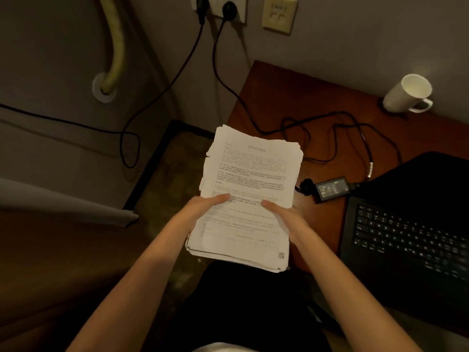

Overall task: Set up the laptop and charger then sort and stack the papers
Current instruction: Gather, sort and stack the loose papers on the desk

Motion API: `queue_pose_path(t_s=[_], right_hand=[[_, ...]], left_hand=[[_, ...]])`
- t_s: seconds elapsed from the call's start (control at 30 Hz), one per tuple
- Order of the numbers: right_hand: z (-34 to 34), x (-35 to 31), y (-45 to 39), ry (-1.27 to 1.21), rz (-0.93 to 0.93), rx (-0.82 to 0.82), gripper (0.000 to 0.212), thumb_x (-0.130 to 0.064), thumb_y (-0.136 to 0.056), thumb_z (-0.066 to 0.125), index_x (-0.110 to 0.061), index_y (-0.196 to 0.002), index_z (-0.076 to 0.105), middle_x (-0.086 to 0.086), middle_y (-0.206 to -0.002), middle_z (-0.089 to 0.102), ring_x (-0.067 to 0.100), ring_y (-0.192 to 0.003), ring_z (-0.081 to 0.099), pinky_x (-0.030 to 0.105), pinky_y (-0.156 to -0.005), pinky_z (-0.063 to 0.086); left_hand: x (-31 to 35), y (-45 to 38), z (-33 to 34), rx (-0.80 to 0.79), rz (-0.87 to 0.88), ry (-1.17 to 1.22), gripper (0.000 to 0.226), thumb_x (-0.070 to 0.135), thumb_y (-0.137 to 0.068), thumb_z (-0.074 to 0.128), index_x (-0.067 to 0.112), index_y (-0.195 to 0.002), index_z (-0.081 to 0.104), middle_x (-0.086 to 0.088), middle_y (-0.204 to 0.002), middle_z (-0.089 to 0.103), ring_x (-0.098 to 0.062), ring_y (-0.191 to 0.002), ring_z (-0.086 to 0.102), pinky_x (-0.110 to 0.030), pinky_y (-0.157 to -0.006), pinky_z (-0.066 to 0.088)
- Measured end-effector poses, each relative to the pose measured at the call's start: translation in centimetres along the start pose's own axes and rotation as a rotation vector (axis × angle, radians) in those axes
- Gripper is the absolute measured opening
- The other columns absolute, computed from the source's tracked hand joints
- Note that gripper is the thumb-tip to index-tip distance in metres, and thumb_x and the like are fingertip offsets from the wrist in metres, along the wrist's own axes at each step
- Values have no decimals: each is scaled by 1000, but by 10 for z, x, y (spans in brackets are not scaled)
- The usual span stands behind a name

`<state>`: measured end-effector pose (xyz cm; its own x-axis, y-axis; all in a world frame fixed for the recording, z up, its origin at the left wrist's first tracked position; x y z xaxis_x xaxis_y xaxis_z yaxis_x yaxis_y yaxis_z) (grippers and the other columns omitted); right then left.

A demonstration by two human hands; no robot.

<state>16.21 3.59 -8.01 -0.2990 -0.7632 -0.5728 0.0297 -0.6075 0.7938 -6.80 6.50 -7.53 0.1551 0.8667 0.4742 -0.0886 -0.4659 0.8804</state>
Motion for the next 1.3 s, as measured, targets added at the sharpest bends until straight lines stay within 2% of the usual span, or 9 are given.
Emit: queue_pose_path(t_s=[0.27, 0.43, 0.57, 0.77, 0.87, 1.0, 1.07, 1.17, 1.3], right_hand=[[4, -15, -6, -87, -353, -72, 53, 2, -73, 74, -9, -122, 59, 4, -114, 68, 20, -102, 67, 37, -80, 57], [0, -52, 25, 37, -695, 25, 55, -8, -69, 81, -11, -119, 57, 1, -110, 69, 14, -96, 69, 29, -75, 59], [-4, -87, 69, 95, -1044, 91, 52, -15, -67, 84, -17, -112, 59, -7, -104, 69, 7, -94, 68, 22, -75, 56], [-22, -97, 114, 87, -1401, -1, 52, -14, -71, 81, -11, -116, 57, 0, -109, 68, 13, -98, 67, 30, -76, 57], [-33, -87, 105, 139, -1437, 49, 54, -22, -70, 82, -15, -117, 56, -2, -111, 67, 13, -100, 66, 38, -79, 58], [-47, -63, 62, 161, -1352, 12, 66, -25, -65, 85, -16, -122, 53, 1, -115, 65, 16, -105, 64, 46, -84, 56], [-50, -53, 49, 158, -1333, -22, 78, -31, -62, 88, -14, -127, 48, 6, -120, 62, 20, -110, 62, 49, -87, 54], [-51, -55, 50, 106, -1317, -40, 82, -37, -60, 85, -11, -127, 46, 9, -120, 61, 22, -108, 63, 48, -87, 54], [-50, -67, 66, 88, -1364, -71, 72, -36, -65, 82, -8, -123, 48, 11, -119, 62, 24, -105, 64, 48, -83, 55]], left_hand=[[19, 6, 2, 112, 387, 22, 40, 23, -72, 82, 16, -109, 68, -1, -105, 72, -17, -91, 70, -35, -77, 58], [44, 44, 11, 219, 748, 54, 34, 21, -73, 81, 19, -105, 70, 4, -98, 74, -14, -87, 72, -36, -76, 59], [65, 87, 31, 268, 1072, 161, 29, 13, -71, 82, 17, -96, 69, 7, -84, 74, -8, -81, 71, -20, -63, 55], [63, 110, 49, 382, 1438, 230, 30, 19, -65, 83, 26, -90, 68, 15, -89, 70, -1, -81, 69, -16, -67, 55], [52, 102, 58, 425, 1484, 257, 32, 23, -63, 84, 27, -90, 67, 15, -90, 68, 4, -79, 67, -14, -66, 54], [25, 47, 63, 387, 1330, 273, 45, 23, -61, 88, 23, -101, 66, 9, -99, 70, -8, -92, 67, -36, -83, 57], [17, 34, 65, 385, 1309, 229, 49, 24, -60, 88, 29, -103, 64, 11, -101, 68, -9, -97, 65, -37, -87, 55], [21, 39, 63, 274, 1331, 203, 58, 34, -53, 87, 26, -105, 63, 9, -103, 70, -9, -96, 67, -36, -85, 56], [24, 51, 53, 83, 1374, 207, 90, 64, -44, 84, 18, -118, 60, 0, -109, 70, -19, -101, 68, -34, -77, 59]])
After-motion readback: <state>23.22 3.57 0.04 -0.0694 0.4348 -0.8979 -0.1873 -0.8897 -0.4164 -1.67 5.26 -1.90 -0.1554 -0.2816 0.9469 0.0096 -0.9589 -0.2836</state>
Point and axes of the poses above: each hand's wrist, its own y-axis away from the middle knuckle, its own z-axis out of the palm, x = y × z, the point moved 6 cm from there along -y, towards the middle knuckle
